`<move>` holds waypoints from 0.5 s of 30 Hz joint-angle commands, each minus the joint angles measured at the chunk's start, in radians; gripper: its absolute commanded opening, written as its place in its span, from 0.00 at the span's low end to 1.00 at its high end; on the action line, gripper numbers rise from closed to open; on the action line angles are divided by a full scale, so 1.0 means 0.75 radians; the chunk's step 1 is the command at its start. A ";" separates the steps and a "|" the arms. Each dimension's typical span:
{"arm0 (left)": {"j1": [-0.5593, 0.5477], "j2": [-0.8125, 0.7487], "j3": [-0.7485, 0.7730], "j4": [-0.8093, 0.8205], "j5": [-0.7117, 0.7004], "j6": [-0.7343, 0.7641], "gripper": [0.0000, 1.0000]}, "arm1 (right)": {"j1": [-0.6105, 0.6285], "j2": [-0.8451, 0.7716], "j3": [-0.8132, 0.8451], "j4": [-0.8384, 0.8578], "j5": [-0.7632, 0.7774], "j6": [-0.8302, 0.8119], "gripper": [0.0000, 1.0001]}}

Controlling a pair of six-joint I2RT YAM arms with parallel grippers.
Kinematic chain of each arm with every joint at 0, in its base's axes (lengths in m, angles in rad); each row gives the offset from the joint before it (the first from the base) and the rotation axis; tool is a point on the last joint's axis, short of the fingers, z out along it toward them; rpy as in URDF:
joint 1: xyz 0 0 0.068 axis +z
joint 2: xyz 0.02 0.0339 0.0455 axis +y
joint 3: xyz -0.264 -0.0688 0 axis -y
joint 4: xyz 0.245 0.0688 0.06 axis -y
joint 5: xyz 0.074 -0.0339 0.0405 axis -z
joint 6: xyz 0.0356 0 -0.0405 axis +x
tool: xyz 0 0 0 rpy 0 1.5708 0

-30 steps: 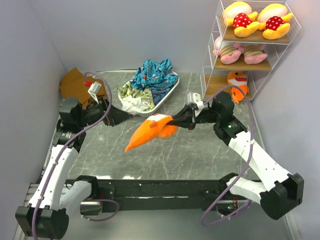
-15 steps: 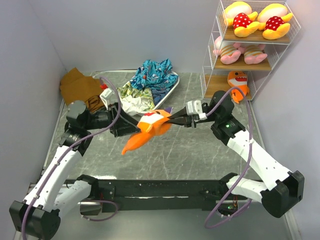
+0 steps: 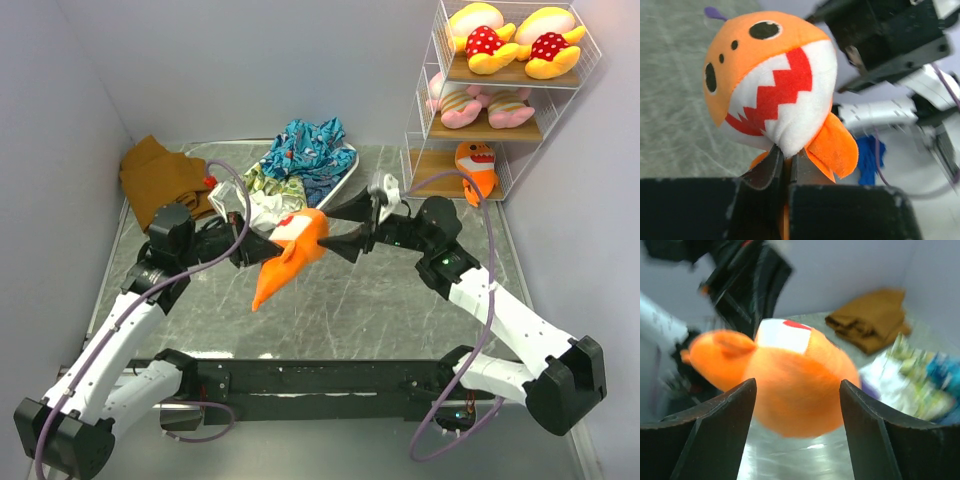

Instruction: Place and organize the stuffed toys onto the shelf

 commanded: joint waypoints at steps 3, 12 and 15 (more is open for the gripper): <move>-0.007 -0.053 0.027 -0.198 -0.527 0.051 0.01 | 0.030 0.029 0.137 -0.383 0.544 0.787 0.68; -0.007 -0.037 0.047 -0.473 -1.144 -0.205 0.01 | 0.322 0.044 0.078 -0.446 0.887 1.232 0.66; -0.007 -0.010 0.072 -0.653 -1.324 -0.287 0.01 | 0.470 0.129 0.188 -0.500 1.012 1.224 0.67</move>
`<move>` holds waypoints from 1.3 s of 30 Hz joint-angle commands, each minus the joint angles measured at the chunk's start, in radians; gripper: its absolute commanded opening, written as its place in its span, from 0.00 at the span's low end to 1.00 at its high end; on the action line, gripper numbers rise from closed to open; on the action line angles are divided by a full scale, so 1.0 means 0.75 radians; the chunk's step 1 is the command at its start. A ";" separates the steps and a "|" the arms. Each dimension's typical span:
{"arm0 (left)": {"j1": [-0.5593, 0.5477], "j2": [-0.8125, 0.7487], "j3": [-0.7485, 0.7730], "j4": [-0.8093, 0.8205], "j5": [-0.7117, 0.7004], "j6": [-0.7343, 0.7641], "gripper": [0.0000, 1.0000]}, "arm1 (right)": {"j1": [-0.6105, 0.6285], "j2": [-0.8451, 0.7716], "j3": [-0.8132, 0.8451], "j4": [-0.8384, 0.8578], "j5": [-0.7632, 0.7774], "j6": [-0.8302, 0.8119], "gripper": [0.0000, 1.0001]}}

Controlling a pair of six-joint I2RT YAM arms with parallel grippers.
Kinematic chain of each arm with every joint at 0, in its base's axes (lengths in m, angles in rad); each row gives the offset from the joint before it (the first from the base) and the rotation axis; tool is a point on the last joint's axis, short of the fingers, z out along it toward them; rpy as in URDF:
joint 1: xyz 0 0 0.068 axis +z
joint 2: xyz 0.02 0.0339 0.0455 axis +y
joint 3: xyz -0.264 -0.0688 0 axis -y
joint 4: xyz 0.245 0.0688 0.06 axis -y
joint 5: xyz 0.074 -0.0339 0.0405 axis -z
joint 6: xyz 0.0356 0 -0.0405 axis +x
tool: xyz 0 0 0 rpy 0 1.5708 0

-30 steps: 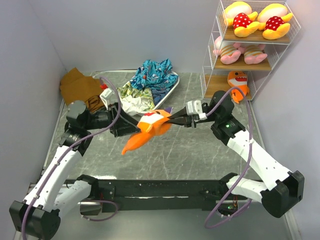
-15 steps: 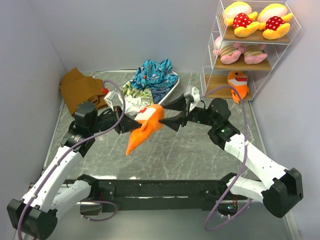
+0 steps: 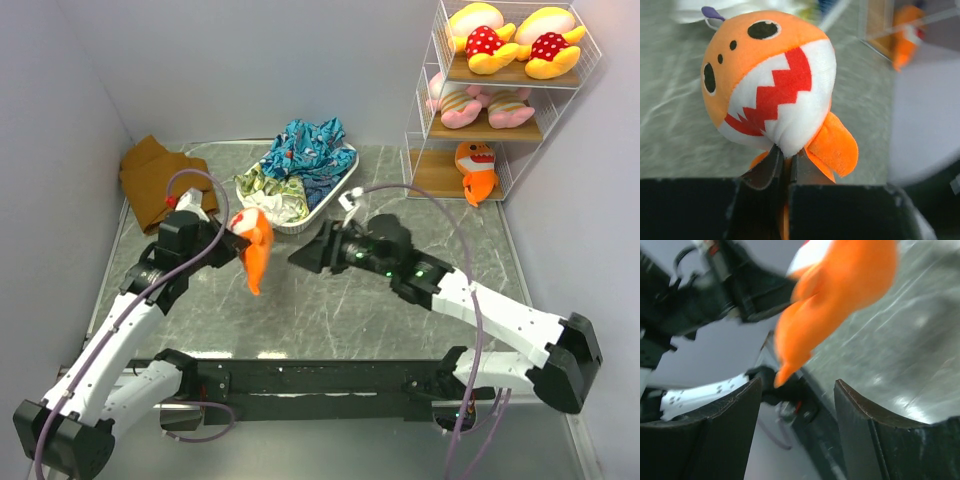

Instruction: Place and organize the stuffed toys onto the shelf

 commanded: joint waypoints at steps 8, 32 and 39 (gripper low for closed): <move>-0.001 -0.105 -0.021 -0.249 -0.441 -0.277 0.01 | 0.295 0.393 0.297 -0.019 0.315 0.088 0.70; -0.001 -0.058 -0.156 -0.216 -0.401 -0.367 0.01 | 0.385 0.658 0.362 0.044 0.354 0.070 0.66; 0.001 -0.090 -0.161 -0.191 -0.309 -0.316 0.11 | 0.356 0.668 0.244 0.150 0.324 -0.018 0.05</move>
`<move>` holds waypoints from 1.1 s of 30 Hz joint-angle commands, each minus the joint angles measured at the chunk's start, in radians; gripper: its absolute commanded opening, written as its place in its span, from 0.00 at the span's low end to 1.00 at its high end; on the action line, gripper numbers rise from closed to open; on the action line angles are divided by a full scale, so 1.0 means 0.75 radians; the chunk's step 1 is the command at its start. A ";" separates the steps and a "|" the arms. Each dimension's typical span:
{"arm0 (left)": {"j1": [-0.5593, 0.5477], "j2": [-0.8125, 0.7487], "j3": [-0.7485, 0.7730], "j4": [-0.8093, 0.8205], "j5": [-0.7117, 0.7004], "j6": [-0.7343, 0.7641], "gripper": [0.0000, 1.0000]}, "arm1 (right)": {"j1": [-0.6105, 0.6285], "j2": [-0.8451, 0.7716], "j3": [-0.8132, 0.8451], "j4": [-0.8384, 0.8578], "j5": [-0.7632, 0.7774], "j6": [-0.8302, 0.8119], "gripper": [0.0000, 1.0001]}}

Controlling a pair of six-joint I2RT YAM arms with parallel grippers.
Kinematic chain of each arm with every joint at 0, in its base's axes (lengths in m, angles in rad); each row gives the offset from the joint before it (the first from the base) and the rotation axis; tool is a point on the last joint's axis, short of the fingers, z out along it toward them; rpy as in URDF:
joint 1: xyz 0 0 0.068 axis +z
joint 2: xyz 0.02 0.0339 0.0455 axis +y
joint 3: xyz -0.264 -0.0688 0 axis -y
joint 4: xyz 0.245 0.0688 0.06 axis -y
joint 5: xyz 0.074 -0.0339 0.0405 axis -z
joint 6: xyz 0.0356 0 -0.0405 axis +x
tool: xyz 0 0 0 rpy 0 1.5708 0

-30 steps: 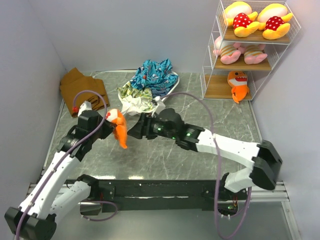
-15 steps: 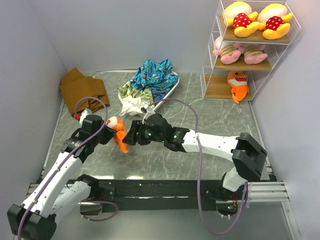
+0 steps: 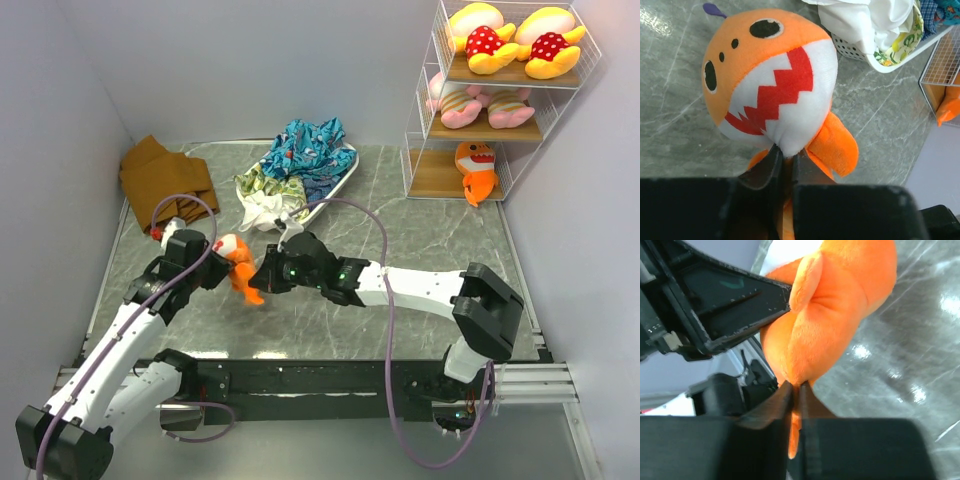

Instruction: Place and organize the stuffed toys onto the shelf

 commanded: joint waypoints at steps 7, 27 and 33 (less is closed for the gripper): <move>-0.001 -0.026 0.076 0.100 0.181 0.188 0.83 | -0.026 -0.131 -0.248 0.036 0.129 -0.016 0.00; -0.001 -0.081 0.148 0.301 0.038 0.851 0.96 | -0.679 -1.038 -0.944 -0.308 0.326 0.134 0.01; -0.001 -0.071 0.142 0.270 0.046 0.879 0.97 | -0.681 -0.946 -0.987 -0.304 0.306 0.162 0.35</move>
